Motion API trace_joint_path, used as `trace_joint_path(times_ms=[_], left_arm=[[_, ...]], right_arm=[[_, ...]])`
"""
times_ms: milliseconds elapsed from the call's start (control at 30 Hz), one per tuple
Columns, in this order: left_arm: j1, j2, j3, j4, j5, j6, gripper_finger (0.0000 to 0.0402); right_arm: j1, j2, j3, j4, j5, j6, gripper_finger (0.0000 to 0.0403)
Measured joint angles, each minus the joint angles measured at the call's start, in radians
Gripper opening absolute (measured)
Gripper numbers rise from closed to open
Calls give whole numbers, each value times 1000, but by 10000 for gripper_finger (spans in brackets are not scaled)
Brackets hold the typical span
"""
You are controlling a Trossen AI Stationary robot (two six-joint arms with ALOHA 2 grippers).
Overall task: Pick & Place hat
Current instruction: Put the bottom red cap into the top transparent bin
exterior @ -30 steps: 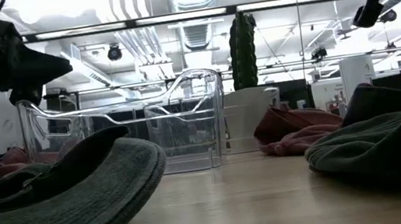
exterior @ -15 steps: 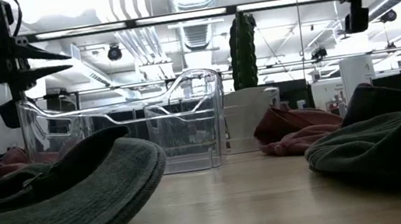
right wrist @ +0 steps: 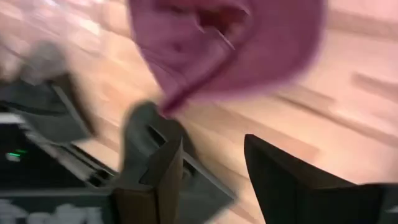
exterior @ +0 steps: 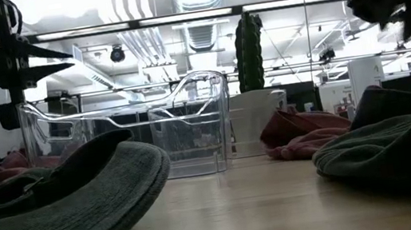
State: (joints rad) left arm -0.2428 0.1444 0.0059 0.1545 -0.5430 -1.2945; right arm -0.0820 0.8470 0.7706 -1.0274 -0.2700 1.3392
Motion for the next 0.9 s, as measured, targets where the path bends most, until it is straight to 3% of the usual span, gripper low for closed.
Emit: trace_joint_path(times_ms=[267,733,900], left_arm=[[0,4,0,-5,-44,-28,44],[0,3,0,3,-77,-28,44],[0,3,0,3,-77,-27,44]], right_arm=[[13,21,-48,-7,-1,74,164],[30,-67,-302,153,1,274,152],[30,-91,-340,196,84,317,143]])
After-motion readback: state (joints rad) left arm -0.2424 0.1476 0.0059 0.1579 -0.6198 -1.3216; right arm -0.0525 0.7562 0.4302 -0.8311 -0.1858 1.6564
